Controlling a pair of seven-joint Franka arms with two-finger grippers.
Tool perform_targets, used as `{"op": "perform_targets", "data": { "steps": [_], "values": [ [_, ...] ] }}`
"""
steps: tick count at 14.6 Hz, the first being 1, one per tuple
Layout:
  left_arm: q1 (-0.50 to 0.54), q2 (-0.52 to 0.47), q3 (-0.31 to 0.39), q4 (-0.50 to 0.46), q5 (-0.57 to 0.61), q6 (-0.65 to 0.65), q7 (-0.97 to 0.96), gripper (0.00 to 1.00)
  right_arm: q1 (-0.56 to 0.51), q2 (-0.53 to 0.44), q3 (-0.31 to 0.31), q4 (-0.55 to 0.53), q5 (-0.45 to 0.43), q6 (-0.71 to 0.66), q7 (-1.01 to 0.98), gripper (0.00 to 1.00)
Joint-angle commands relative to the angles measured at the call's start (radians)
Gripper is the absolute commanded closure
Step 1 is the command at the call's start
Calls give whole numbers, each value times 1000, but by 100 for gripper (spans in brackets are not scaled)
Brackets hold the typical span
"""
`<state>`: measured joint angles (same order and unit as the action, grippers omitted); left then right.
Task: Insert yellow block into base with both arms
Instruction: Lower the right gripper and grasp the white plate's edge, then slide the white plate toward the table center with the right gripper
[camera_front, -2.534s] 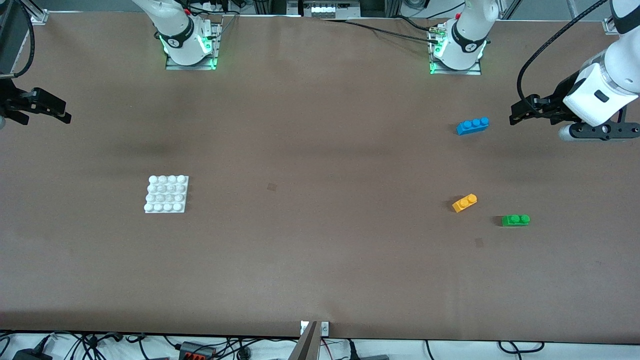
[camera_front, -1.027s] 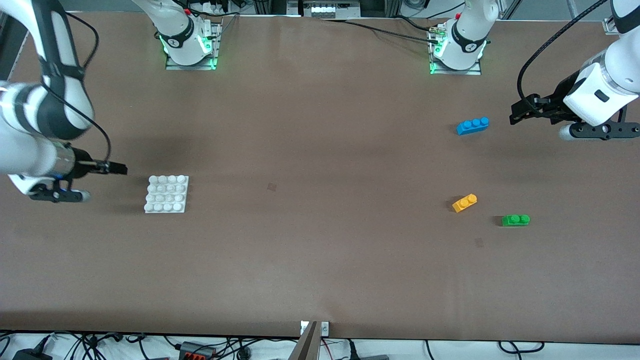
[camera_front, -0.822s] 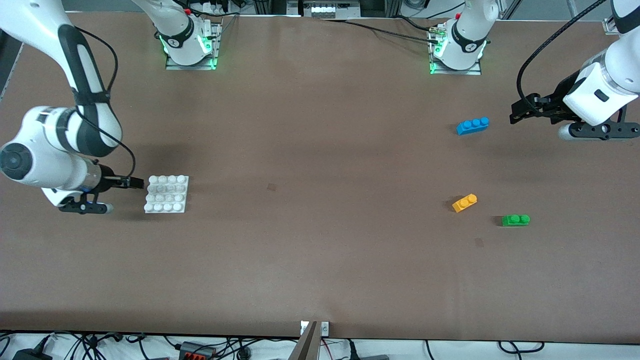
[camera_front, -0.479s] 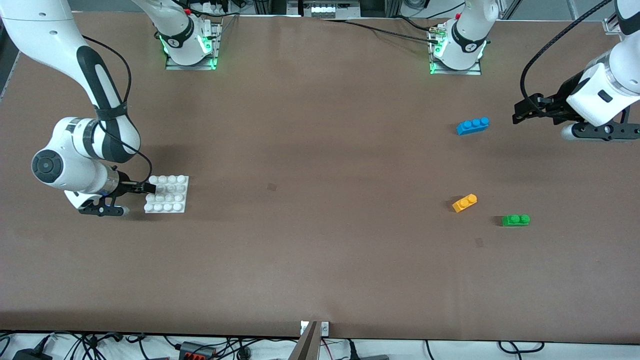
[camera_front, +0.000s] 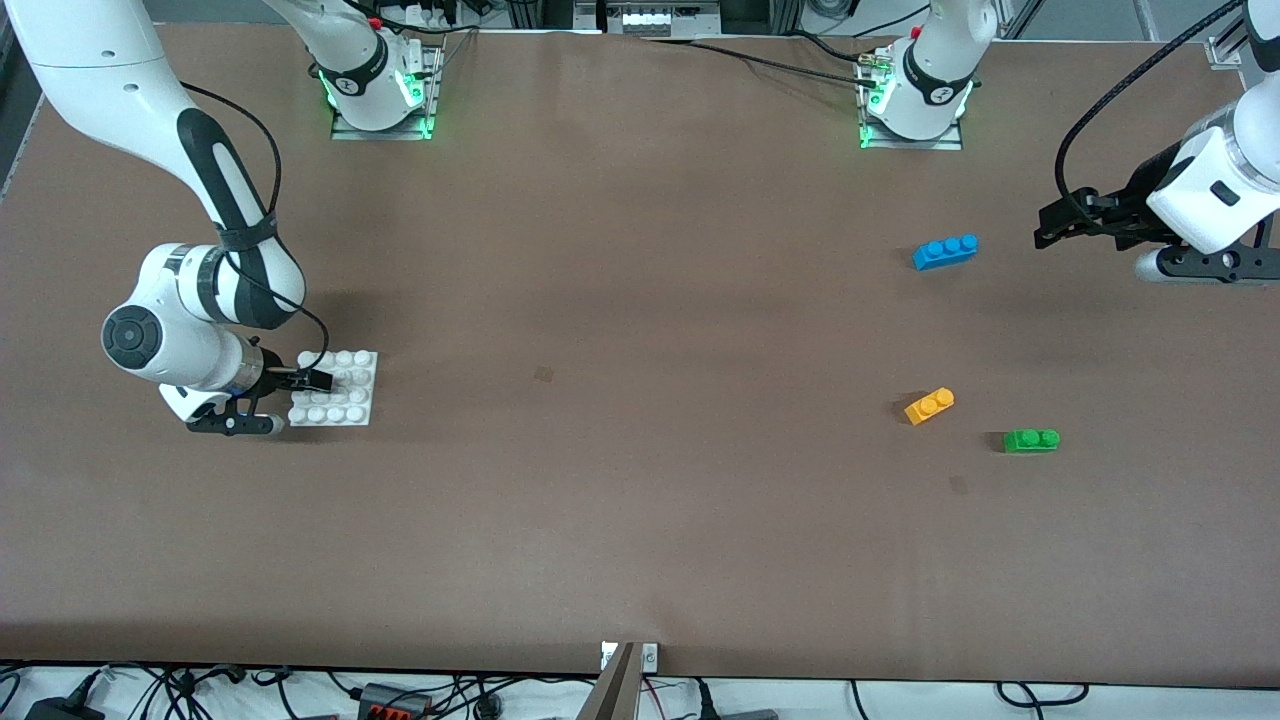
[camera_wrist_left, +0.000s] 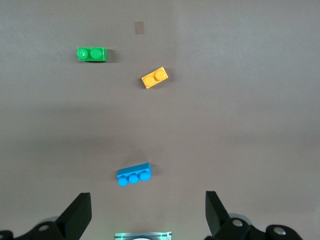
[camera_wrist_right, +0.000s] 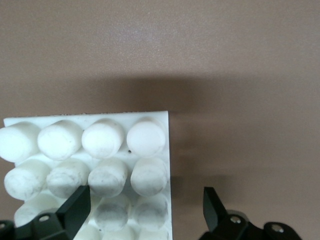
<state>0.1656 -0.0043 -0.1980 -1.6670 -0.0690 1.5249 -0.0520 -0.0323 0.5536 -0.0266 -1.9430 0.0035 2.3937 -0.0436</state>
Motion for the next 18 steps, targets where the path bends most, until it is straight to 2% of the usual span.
{"op": "perform_targets", "data": {
  "steps": [1, 2, 4, 8, 11, 15, 18],
  "values": [
    [11, 9, -1, 18, -26, -19, 26, 0, 2, 2, 2, -13, 16, 21, -27, 14],
    [11, 9, -1, 18, -26, -19, 26, 0, 2, 2, 2, -13, 16, 21, -27, 22],
    [9, 9, -1, 18, -26, -19, 26, 0, -1, 8, 20, -11, 18, 22, -27, 29],
    [9, 9, -1, 18, -26, -19, 27, 0, -1, 14, 25, -11, 21, 29, -25, 36],
    [8, 9, -4, 18, -26, -19, 26, 0, -1, 14, 37, -11, 23, 27, -22, 36],
    [6, 9, -11, 18, -25, -19, 26, 0, 0, 26, 121, -5, 23, 27, -7, 36],
    [6, 9, -11, 18, -25, -19, 26, 0, 0, 41, 216, 7, 23, 27, 28, 37]
  ]
}}
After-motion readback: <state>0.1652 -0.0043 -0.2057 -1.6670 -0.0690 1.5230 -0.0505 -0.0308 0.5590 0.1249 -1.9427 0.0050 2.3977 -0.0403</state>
